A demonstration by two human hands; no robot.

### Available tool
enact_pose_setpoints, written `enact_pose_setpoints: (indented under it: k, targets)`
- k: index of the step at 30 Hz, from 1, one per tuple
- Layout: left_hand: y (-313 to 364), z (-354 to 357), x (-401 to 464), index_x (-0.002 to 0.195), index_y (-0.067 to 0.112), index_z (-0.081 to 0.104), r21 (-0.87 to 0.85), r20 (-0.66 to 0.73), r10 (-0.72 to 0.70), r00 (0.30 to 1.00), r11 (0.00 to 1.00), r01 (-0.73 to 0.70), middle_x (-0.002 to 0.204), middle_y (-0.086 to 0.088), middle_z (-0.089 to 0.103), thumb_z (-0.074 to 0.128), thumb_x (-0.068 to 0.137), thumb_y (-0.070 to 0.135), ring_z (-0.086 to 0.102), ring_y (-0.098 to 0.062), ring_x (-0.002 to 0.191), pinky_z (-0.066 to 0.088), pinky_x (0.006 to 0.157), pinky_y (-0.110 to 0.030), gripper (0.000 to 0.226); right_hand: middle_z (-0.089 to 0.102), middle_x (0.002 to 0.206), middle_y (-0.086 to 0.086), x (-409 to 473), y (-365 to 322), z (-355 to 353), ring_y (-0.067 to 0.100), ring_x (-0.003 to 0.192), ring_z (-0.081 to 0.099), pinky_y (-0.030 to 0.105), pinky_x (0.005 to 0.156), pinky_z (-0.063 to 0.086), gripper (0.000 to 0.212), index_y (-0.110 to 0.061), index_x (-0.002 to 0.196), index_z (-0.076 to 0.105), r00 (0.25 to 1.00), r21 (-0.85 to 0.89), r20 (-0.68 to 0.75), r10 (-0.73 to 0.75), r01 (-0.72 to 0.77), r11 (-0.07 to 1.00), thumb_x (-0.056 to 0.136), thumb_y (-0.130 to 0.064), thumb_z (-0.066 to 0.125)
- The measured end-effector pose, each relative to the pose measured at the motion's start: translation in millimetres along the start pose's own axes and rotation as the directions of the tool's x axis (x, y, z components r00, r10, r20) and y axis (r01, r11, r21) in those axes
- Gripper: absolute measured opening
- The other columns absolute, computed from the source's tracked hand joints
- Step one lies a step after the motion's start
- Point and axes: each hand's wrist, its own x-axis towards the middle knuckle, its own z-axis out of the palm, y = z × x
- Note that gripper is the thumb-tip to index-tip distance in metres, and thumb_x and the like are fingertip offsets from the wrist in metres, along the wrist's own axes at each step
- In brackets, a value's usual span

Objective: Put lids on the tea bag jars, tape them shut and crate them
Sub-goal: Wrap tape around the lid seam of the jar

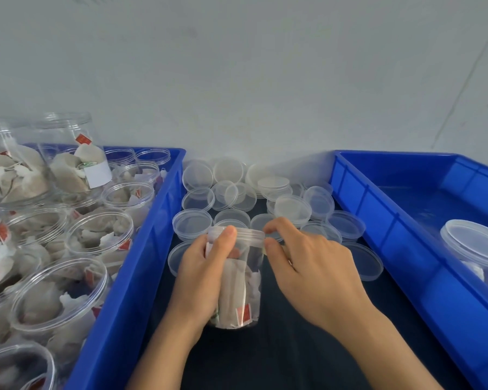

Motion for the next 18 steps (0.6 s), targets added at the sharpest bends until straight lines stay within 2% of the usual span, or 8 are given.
enact_pose_setpoints:
  k: [2,6,9,14,18]
  targets:
    - [1.9,-1.7,-0.3,0.114,0.025,0.075,-0.015,0.027,-0.009,1.000,1.000,0.009,0.100,-0.005,0.081,0.065,0.088,0.075,0.080,-0.024,0.089,0.065,0.075,-0.039,0.057,0.055,0.068,-0.022,0.0,0.7,-1.6,0.004,0.065,0.058,0.026,0.055,0.039,0.032,-0.044,0.121,0.047,1.000,0.001,0.000,-0.005,0.005,1.000,0.104,-0.054,0.021]
    - [3.6,-3.9,-1.9,0.110,0.025,0.077,-0.025,0.048,-0.021,0.999,0.999,0.023,0.097,-0.005,0.081,0.060,0.076,0.075,0.080,-0.022,0.082,0.061,0.062,-0.025,0.063,0.058,0.075,-0.022,-0.7,3.4,-4.3,0.008,0.068,0.058,0.027,0.055,0.038,0.033,-0.043,0.117,0.054,0.999,-0.029,-0.028,-0.024,0.023,0.999,0.106,-0.054,0.025]
    - [3.5,-5.5,-1.8,0.110,0.029,0.077,-0.003,0.062,-0.033,0.997,0.999,0.034,0.097,-0.003,0.081,0.058,0.072,0.080,0.080,-0.020,0.083,0.062,0.065,-0.029,0.066,0.061,0.080,-0.021,-1.4,5.9,-5.1,0.010,0.070,0.059,0.030,0.058,0.043,0.031,-0.042,0.117,0.054,0.999,-0.051,-0.031,-0.024,0.022,0.998,0.107,-0.054,0.028]
    - [3.2,-6.1,-2.2,0.105,0.028,0.079,-0.019,0.079,-0.062,0.995,0.998,0.064,0.095,-0.007,0.081,0.058,0.073,0.082,0.080,-0.025,0.084,0.063,0.071,-0.038,0.067,0.063,0.085,-0.019,-2.2,6.2,-4.5,0.010,0.071,0.059,0.030,0.057,0.045,0.040,-0.041,0.115,0.054,0.999,-0.075,-0.018,-0.036,0.034,0.997,0.105,-0.057,0.019]
    - [5.6,-5.3,-3.6,0.104,0.019,0.079,-0.101,0.144,-0.127,0.981,0.985,0.142,0.093,-0.023,0.077,0.058,0.090,0.075,0.076,-0.035,0.077,0.061,0.073,-0.048,0.062,0.065,0.088,-0.017,-2.0,3.5,-3.7,0.012,0.075,0.061,0.033,0.061,0.048,0.043,-0.041,0.115,0.052,0.999,-0.061,-0.004,-0.040,0.040,0.997,0.105,-0.056,0.013]
